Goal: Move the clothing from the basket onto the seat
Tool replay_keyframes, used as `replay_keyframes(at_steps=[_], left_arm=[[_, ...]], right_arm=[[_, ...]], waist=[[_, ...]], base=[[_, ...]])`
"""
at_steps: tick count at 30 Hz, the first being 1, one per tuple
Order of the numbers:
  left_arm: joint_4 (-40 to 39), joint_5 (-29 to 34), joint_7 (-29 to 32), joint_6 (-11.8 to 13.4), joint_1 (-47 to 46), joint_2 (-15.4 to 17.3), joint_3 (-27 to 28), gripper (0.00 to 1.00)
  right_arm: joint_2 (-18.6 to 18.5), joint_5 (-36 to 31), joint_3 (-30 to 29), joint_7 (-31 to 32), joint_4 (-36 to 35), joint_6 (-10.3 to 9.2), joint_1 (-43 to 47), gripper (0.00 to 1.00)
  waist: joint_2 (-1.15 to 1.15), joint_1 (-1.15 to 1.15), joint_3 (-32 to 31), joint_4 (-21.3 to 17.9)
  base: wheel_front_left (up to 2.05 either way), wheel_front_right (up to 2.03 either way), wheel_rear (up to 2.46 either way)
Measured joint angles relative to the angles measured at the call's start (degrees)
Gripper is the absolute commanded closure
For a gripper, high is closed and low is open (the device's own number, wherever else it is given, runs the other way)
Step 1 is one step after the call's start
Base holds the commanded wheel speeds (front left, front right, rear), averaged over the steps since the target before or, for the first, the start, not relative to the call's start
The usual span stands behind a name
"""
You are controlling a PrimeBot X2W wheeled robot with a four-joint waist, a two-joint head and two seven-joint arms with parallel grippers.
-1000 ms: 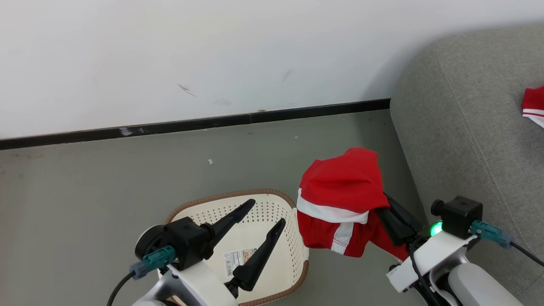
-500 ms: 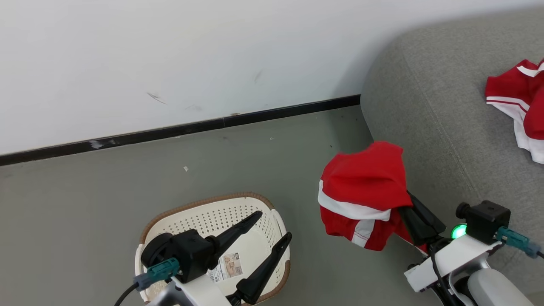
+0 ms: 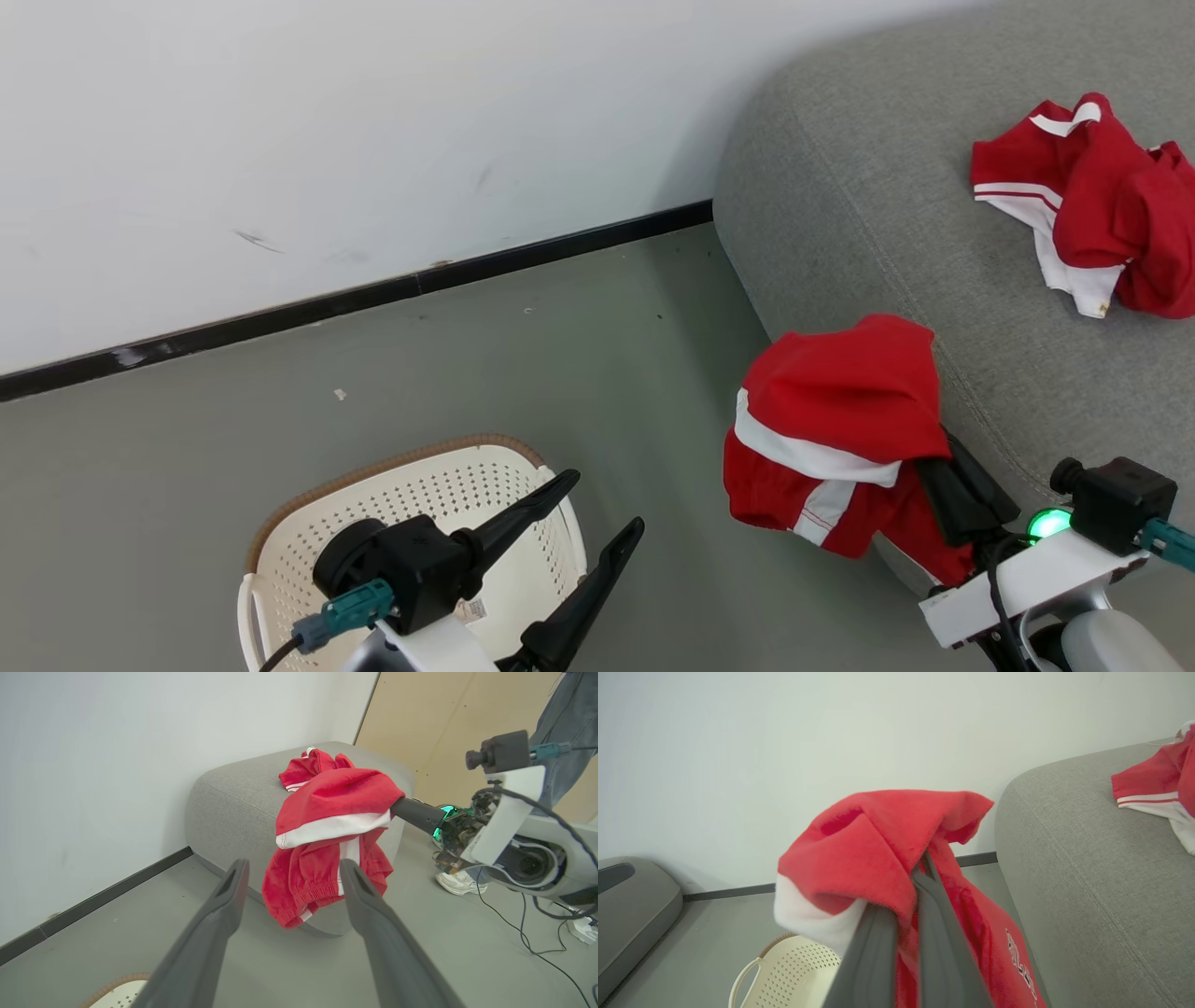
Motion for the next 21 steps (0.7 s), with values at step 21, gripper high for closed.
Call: replay_keyframes(at_steps=[21], left_arm=[[-1.07, 0.46, -0.99, 0.12, 2.48, -0.32, -1.23, 0.00]], right_arm=[[0.25, 6.56, -6.60, 1.64, -0.49, 0.00, 2.15, 1.00]], waist=[[0.00, 0.00, 1.22, -7.96]], base=[[0.00, 0.00, 0.00]])
